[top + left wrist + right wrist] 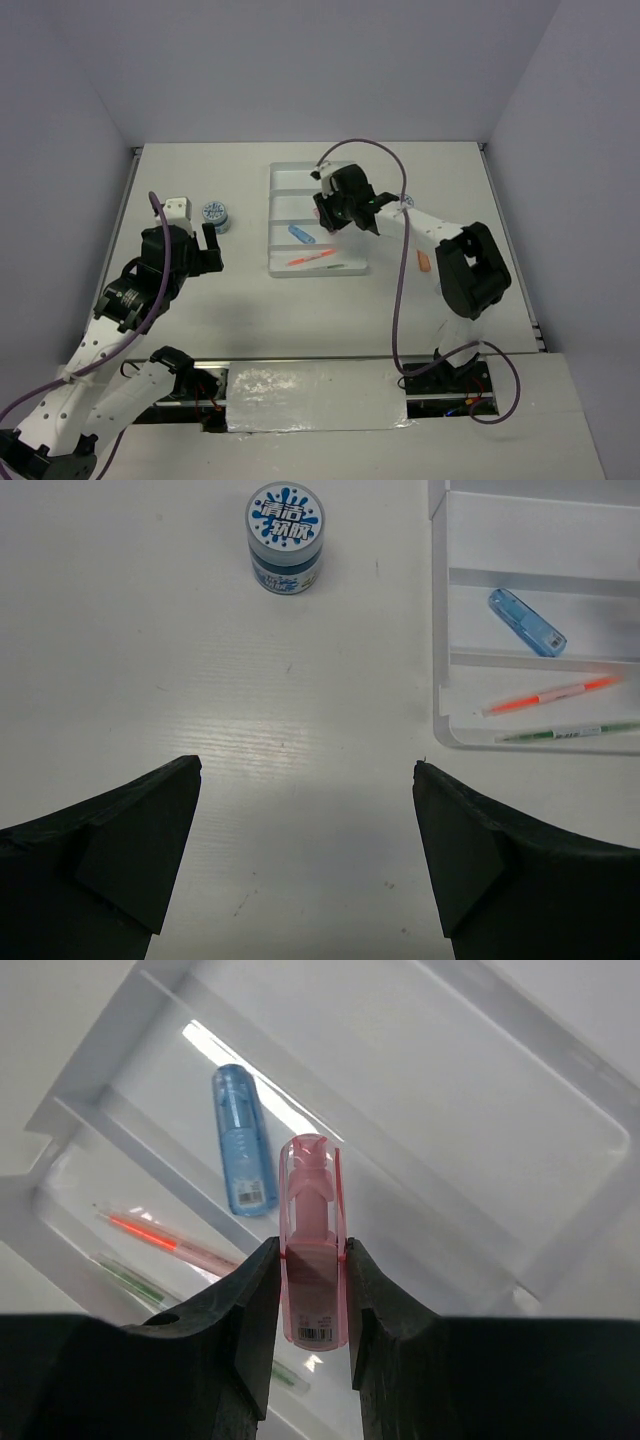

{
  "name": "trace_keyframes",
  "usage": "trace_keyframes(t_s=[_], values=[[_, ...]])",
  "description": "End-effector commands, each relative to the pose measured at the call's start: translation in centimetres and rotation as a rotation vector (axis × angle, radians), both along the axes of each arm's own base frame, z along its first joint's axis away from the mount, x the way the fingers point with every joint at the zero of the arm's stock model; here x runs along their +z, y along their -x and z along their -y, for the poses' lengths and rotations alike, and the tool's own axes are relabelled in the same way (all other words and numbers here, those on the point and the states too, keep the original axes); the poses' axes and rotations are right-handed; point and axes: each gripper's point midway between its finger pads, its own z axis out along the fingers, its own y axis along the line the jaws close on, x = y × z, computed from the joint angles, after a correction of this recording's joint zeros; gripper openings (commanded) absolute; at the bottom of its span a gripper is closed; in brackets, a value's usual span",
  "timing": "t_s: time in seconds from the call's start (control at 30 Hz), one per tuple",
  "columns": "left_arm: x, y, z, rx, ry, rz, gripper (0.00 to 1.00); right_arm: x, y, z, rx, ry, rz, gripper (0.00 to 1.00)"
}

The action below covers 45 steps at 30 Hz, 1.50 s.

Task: Sort the stationery into containers
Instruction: Place the stationery in the storage box.

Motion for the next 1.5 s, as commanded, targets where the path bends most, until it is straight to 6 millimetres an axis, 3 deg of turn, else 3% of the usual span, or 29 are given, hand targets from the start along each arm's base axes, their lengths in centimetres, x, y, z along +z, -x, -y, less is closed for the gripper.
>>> trace_keyframes(t_s=[0.0,0.13,0.43,0.67,0.87,0.93,0.97,1.03,1.07,1.1,1.13,1.17,1.2,1.23,1.3,1.33,1.43,1.47], values=[[0.9,-0.6,0.3,-0.021,0.002,0.038,0.99,1.2,-0.2,-4.0,0.206,0.016,0.079,0.17],[1.1,-0.5,0.3,-0.027,0.008,0.051,0.99,-0.1,-0.3,-5.5,0.301,0.012,0.07,0.2],[1.3,-0.5,0.5,-0.039,0.012,0.057,0.99,-1.3,-2.0,-5.8,0.354,0.101,0.085,0.27],[1.4,-0.5,0.5,-0.043,0.012,0.065,0.99,-2.8,-1.4,-5.8,0.384,0.113,0.044,0.5],[1.3,-0.5,0.4,-0.042,0.009,0.061,0.99,-1.2,-0.6,-6.0,0.388,0.064,0.073,0.6],[1.3,-0.5,0.4,-0.037,0.008,0.06,0.99,-0.3,-1.4,-4.8,0.31,0.069,0.093,0.6],[1.4,-0.5,0.3,-0.036,0.008,0.063,0.99,1.3,-1.5,-4.2,0.243,0.024,0.102,0.6],[1.3,-0.4,0.3,-0.035,0.009,0.062,0.99,2.1,-2.1,-1.1,0.099,-0.008,0.086,0.61],[1.4,-0.4,0.3,-0.035,0.011,0.066,0.99,4.3,-1.9,0.4,0.0,-0.066,0.074,0.61],[1.5,-0.4,0.3,-0.037,0.011,0.069,0.99,4.7,-2.8,3.8,-0.128,-0.061,0.068,0.61],[1.5,-0.4,0.4,-0.038,0.011,0.067,0.99,3.9,-2.1,6.0,-0.204,-0.059,0.033,0.63],[1.5,-0.4,0.3,-0.038,0.012,0.067,0.99,5.3,-1.4,8.1,-0.31,-0.11,0.012,0.64],[1.5,-0.4,0.4,-0.042,0.012,0.067,0.99,5.1,-1.6,11.5,-0.414,-0.117,-0.01,0.64],[1.4,-0.4,0.4,-0.043,0.013,0.066,0.99,4.6,-0.1,13.4,-0.478,-0.131,-0.057,0.65],[1.5,-0.4,0.4,-0.044,0.014,0.066,0.99,3.2,0.8,15.8,-0.543,-0.116,-0.11,0.66],[1.5,-0.4,0.4,-0.042,0.016,0.069,0.99,2.1,1.1,17.9,-0.606,-0.082,-0.137,0.67],[1.5,-0.4,0.1,-0.028,0.011,0.067,0.99,-0.8,2.3,20.4,-0.659,-0.003,-0.235,0.67],[1.4,-0.4,0.1,-0.024,0.01,0.066,0.99,-1.5,2.7,22.0,-0.71,0.029,-0.254,0.67]])
